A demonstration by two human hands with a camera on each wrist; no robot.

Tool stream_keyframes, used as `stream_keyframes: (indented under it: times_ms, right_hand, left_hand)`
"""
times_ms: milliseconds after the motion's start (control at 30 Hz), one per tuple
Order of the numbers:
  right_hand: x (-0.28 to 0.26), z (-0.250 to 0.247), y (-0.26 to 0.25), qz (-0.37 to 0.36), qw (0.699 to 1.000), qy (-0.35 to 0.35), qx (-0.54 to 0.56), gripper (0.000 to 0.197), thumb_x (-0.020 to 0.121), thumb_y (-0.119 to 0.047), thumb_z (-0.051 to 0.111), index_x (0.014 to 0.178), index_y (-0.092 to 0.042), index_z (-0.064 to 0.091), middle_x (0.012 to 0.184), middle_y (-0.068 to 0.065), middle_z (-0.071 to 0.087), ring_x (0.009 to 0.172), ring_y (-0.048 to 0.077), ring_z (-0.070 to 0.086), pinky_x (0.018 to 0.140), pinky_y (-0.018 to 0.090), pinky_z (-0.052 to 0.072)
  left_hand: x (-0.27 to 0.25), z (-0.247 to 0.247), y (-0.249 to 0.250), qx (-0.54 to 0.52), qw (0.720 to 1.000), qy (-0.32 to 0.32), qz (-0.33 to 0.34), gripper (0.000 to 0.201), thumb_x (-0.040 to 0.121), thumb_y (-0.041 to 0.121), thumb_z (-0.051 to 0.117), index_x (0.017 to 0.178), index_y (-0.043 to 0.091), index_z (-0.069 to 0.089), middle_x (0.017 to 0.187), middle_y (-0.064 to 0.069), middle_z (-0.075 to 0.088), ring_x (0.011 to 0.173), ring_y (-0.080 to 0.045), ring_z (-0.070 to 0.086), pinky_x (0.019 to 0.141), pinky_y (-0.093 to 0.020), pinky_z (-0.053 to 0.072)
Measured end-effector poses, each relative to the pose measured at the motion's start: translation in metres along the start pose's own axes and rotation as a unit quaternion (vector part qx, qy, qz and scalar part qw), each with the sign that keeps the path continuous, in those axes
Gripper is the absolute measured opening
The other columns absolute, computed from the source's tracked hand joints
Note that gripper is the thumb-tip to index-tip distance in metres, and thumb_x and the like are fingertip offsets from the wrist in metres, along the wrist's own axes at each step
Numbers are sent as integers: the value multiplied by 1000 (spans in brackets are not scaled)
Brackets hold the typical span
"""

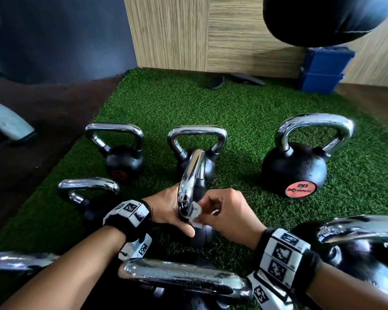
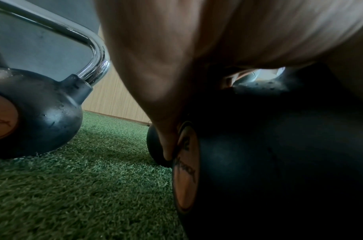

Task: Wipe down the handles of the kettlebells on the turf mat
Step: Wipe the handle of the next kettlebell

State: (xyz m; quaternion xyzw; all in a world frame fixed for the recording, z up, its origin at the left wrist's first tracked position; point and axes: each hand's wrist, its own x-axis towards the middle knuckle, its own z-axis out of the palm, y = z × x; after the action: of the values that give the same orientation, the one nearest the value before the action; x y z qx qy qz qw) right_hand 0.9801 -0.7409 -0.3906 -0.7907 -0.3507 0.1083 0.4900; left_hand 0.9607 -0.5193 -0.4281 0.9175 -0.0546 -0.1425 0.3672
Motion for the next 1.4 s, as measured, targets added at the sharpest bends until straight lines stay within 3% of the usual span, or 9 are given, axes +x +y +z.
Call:
stream_keyframes:
  times_ms: [233,367,467,600,767,933,1067,1233,1400]
  right_hand:
    - [22,-17,-1,-29,989,-130,-69,13,84,-14,78,96,-20,79,78,-20,63,70,-7,59,64,8,43]
    - [33,-17,-8,-31,974,-207,-90,9,89,-11,72,96,-15,77,89,-17,60,77,-5,59,66,11,45]
    - [34,-17,-11,-27,970,-237,-40,8,91,-7,69,92,-7,76,97,-6,70,83,2,65,69,14,50]
    - [38,-12,-6,-13,963,-257,-73,23,92,-5,67,81,-25,69,68,-28,64,63,-14,58,58,6,43]
    - [31,-15,-2,60,950,-286,114,29,89,2,68,80,-25,75,80,-9,74,73,4,65,70,20,54]
    - [32,-10,14,84,911,-283,287,19,92,3,62,110,8,66,110,23,66,91,24,65,81,29,56]
    - [37,-10,27,120,895,-256,345,39,88,3,68,117,22,50,120,45,53,99,37,61,90,41,54]
    - [41,-8,19,116,902,-240,340,30,86,11,65,115,15,58,111,28,66,88,27,70,81,37,60]
    - [42,-10,12,118,908,-179,360,39,83,14,67,119,17,54,111,26,69,90,26,72,79,32,62]
  left_hand:
    - [-5,4,8,13,1000,-14,-19,60,47,50,97,95,54,61,114,22,58,110,12,54,103,-25,47]
    - [-7,6,1,-41,999,-8,8,107,43,46,101,138,41,50,135,22,59,129,4,54,111,-29,44]
    - [-10,8,5,-7,999,-17,27,98,44,51,99,128,53,48,122,16,63,126,-12,59,110,-35,48]
    - [-10,11,-2,19,998,-10,56,99,53,35,101,122,61,36,128,26,50,127,2,49,114,-17,36]
    - [-12,8,0,39,997,-8,66,105,50,39,100,110,86,28,117,49,44,116,8,48,102,-1,32]
    - [-9,9,7,71,995,-23,68,124,49,52,97,154,36,32,158,12,30,146,-11,33,121,-44,35]
    - [-9,7,2,64,996,-31,44,77,48,61,94,115,59,56,127,29,46,123,-1,46,111,-47,46]
    - [-12,10,0,11,998,10,54,94,46,52,98,115,73,37,115,50,45,110,20,49,100,-29,49]
    - [-8,13,2,12,996,2,88,110,50,51,99,141,24,43,148,11,46,138,-13,46,117,-46,40]
